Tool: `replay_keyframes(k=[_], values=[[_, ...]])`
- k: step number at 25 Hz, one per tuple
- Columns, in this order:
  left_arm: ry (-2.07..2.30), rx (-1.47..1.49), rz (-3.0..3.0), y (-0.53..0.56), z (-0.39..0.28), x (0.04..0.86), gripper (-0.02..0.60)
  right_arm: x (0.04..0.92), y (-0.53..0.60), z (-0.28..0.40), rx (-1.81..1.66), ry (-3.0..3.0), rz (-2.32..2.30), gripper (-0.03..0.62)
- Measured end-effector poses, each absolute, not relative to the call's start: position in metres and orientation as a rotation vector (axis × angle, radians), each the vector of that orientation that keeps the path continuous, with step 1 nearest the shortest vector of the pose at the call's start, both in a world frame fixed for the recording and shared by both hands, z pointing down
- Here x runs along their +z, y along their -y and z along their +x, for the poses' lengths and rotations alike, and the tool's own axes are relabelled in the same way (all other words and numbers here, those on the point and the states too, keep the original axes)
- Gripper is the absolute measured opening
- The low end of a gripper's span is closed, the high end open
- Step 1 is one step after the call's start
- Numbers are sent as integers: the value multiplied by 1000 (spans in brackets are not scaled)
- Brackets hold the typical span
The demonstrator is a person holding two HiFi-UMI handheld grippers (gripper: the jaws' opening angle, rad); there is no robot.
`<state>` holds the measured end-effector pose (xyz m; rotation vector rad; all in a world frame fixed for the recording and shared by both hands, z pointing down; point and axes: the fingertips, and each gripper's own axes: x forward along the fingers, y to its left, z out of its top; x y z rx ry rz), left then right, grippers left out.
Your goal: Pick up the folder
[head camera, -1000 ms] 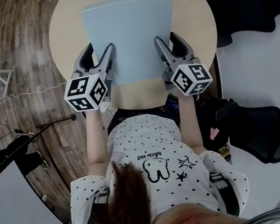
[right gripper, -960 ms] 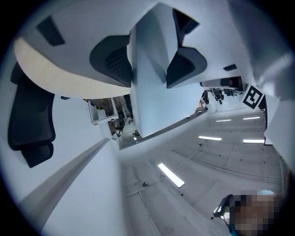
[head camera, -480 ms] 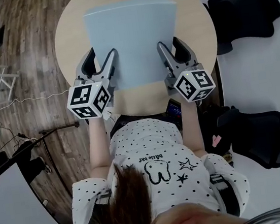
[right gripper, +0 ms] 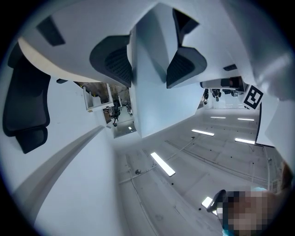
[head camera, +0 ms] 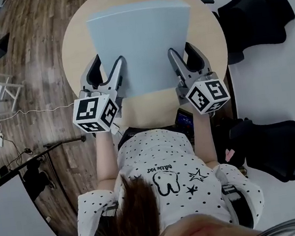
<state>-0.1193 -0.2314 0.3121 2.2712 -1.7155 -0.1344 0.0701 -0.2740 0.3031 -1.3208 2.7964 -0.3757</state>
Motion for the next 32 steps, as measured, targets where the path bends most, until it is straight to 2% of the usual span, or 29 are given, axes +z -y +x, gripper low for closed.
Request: replay_keyframes(k=[32], values=[[1871,-301,2445,193,-115,219,276,216,240,74,-124,-2732,-1222,233]])
